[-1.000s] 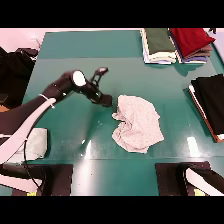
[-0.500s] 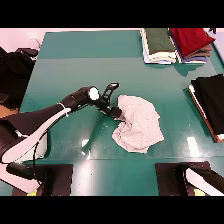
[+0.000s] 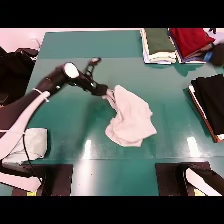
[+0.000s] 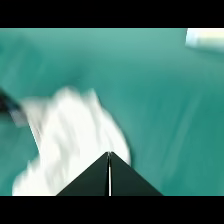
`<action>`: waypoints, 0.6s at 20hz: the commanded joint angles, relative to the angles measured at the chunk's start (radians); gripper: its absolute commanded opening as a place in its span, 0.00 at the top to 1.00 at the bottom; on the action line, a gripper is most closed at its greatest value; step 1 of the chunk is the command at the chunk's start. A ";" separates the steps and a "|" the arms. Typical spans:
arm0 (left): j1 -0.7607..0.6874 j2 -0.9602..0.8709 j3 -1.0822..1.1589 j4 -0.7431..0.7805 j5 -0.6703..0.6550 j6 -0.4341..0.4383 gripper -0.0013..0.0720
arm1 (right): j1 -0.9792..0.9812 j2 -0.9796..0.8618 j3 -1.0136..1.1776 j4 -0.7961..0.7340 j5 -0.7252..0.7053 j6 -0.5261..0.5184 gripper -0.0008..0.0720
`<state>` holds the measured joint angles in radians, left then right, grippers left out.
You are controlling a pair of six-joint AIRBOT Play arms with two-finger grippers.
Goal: Fold the shirts.
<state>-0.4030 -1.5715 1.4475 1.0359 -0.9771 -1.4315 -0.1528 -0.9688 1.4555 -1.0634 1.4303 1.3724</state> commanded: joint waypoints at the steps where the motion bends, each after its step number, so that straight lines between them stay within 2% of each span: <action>1: 0.087 0.052 0.024 0.037 -0.019 0.000 0.95 | 0.000 0.047 -0.375 -0.013 -0.049 0.003 0.94; 3: 0.101 0.054 0.024 0.059 -0.045 0.000 0.95 | 0.003 0.027 -0.597 0.041 -0.097 0.026 0.28; 4: 0.100 0.054 0.024 0.080 -0.056 0.000 0.95 | 0.003 0.002 -0.695 0.095 -0.129 0.042 0.25; 7: 0.099 0.054 0.024 0.084 -0.056 0.000 0.95 | 0.060 -0.097 -0.883 0.293 -0.290 0.035 0.27; 12: 0.100 0.054 0.024 0.084 -0.056 0.000 0.95 | 0.286 -0.271 -0.865 0.470 -0.536 -0.005 0.29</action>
<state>-0.3061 -1.5192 1.4708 1.1149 -1.0309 -1.4315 0.0296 -1.1538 0.6052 -0.7109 1.0481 1.3846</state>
